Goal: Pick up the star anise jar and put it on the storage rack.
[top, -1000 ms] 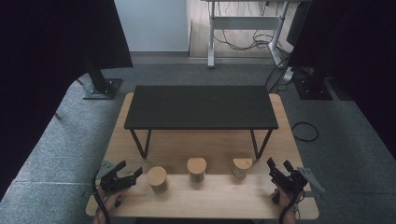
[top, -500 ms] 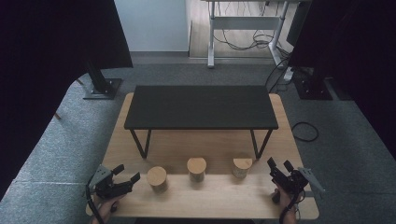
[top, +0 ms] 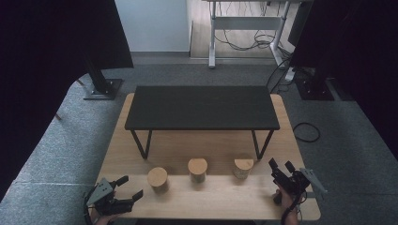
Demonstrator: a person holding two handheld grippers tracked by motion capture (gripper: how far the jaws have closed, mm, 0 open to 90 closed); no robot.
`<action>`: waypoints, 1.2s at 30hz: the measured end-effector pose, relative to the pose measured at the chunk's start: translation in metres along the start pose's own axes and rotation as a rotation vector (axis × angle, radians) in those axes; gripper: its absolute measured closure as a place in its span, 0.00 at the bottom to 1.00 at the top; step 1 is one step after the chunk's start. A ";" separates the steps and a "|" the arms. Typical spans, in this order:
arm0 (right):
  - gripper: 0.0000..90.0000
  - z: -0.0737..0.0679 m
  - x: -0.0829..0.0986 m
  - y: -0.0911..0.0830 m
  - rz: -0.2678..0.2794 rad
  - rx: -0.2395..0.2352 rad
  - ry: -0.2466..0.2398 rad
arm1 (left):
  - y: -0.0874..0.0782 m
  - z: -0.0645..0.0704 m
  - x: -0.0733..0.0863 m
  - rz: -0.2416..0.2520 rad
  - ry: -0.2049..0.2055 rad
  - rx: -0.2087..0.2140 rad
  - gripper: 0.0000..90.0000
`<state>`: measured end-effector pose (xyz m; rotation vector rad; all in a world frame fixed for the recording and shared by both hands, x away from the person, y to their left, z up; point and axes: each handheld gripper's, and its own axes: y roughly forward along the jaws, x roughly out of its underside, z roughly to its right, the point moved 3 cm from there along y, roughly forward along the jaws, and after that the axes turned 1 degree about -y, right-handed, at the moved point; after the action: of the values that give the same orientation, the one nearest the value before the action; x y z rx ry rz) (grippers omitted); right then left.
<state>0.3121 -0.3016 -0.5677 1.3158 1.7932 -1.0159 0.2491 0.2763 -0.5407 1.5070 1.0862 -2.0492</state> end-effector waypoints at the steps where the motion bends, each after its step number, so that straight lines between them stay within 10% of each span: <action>1: 0.15 0.000 0.000 0.000 0.001 -0.002 0.000 | 0.002 0.002 0.000 -0.008 0.009 -0.001 0.11; 16: 0.15 0.000 0.000 0.000 0.004 -0.001 0.004 | 0.026 0.031 0.000 -0.057 0.132 0.016 0.09; 36: 0.15 0.000 0.000 0.000 0.001 -0.014 0.001 | 0.059 0.037 -0.004 -0.093 0.169 -0.018 0.08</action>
<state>0.3117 -0.3019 -0.5677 1.3082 1.7970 -1.0010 0.2676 0.2107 -0.5531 1.6751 1.2569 -1.9949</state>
